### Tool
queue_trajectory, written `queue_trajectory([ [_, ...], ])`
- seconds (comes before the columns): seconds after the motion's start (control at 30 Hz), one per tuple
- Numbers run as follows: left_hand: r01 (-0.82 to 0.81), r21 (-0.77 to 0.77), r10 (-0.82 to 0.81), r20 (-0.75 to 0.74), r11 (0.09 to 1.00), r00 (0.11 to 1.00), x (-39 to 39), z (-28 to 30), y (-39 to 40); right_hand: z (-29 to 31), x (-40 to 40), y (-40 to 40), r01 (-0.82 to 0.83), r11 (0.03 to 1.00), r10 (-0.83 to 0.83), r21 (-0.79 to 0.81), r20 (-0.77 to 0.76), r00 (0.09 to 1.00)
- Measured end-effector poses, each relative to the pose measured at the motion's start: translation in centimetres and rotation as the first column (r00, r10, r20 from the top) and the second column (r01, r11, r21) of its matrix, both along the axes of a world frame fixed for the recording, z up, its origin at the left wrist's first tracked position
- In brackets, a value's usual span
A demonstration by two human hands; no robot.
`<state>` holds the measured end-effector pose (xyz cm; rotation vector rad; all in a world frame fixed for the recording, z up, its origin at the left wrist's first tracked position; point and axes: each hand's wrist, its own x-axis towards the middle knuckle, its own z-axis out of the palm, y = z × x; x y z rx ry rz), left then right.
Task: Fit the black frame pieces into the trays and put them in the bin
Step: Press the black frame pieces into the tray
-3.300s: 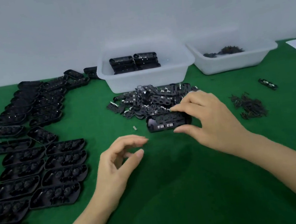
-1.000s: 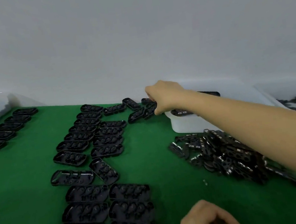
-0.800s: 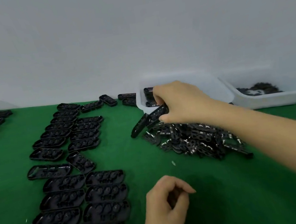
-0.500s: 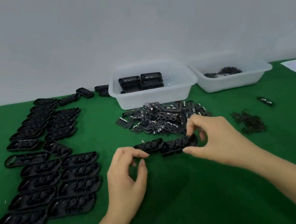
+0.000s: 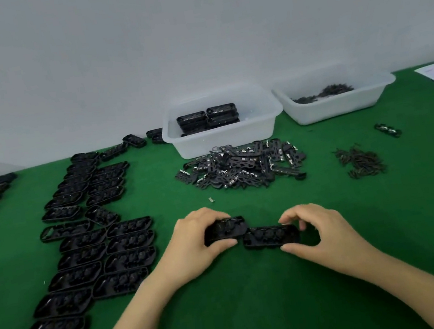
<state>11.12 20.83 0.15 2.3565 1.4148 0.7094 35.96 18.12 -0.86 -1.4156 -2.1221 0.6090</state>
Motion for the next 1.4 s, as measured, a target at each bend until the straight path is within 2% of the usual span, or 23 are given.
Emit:
queue_trajectory([
  [0.1, 0.033, -0.143, -0.008, 0.171, 0.989, 0.985, -0.8, 2.2, 0.1, -0.1, -0.1, 0.1, -0.024, 0.999, 0.024, 0.020, -0.005, 1.000],
  [0.17, 0.014, -0.183, 0.017, 0.165, 0.983, 0.986, -2.0, 3.5, 1.2, -0.1, -0.3, 0.1, -0.051, 0.998, 0.051, 0.031, -0.012, 0.999],
  [0.27, -0.200, -0.111, 0.193, -0.072, 0.974, 0.979, -4.8, 4.4, 5.2, -0.4, -0.3, -0.1, -0.100, 0.995, 0.100, 0.027, 0.000, 0.995],
  [0.33, -0.371, -0.057, 0.341, -0.284, 0.927, 0.896, -6.9, 4.3, 8.2, -0.5, -0.3, -0.1, -0.122, 0.992, 0.122, 0.033, 0.000, 0.993],
  [0.4, -0.454, -0.031, 0.392, -0.453, 0.890, 0.801, -8.4, 3.9, 10.8, -0.6, -0.4, 0.0, -0.121, 0.991, 0.123, 0.049, -0.026, 0.992],
  [0.47, -0.482, -0.022, 0.403, -0.516, 0.876, 0.756, -9.3, 3.2, 12.8, -0.8, -0.5, 0.1, -0.115, 0.990, 0.119, 0.083, -0.047, 0.992],
  [0.57, -0.512, 0.003, 0.436, -0.528, 0.859, 0.728, -9.8, 2.5, 14.9, -0.5, -0.8, 0.2, -0.123, 0.977, 0.129, 0.175, -0.025, 0.991],
  [0.73, -0.549, 0.127, 0.498, -0.622, 0.826, 0.605, -9.8, 2.2, 16.1, 0.0, -0.9, 0.3, -0.157, 0.967, 0.164, 0.200, -0.020, 0.986],
  [0.77, -0.494, 0.158, 0.479, -0.605, 0.855, 0.636, -9.4, 2.1, 16.0, -0.1, -0.9, 0.3, -0.159, 0.966, 0.165, 0.206, -0.014, 0.986],
  [0.83, -0.281, 0.216, 0.354, -0.566, 0.935, 0.744, -8.2, 1.6, 15.5, -0.2, -0.8, 0.3, -0.150, 0.968, 0.155, 0.200, -0.008, 0.988],
  [0.9, -0.087, 0.259, 0.230, -0.592, 0.962, 0.773, -7.0, 1.2, 15.0, -0.2, -0.7, 0.2, -0.137, 0.975, 0.141, 0.177, -0.011, 0.990],
  [0.93, -0.048, 0.270, 0.207, -0.604, 0.962, 0.770, -6.6, 1.0, 14.8, -0.2, -0.7, 0.1, -0.137, 0.977, 0.141, 0.161, -0.015, 0.990],
  [1.17, -0.042, 0.240, 0.171, -0.548, 0.970, 0.819, -6.1, 2.3, 14.2, -0.6, -0.4, 0.0, -0.171, 0.982, 0.168, 0.084, 0.037, 0.985],
  [1.3, -0.020, 0.080, 0.056, -0.472, 0.997, 0.880, -6.4, 2.5, 12.6, -0.6, -0.3, 0.1, -0.195, 0.979, 0.192, 0.058, 0.051, 0.980],
  [1.4, -0.023, 0.037, 0.037, -0.453, 0.999, 0.891, -6.7, 2.1, 11.2, -0.6, -0.3, 0.1, -0.193, 0.979, 0.190, 0.058, 0.058, 0.980],
])
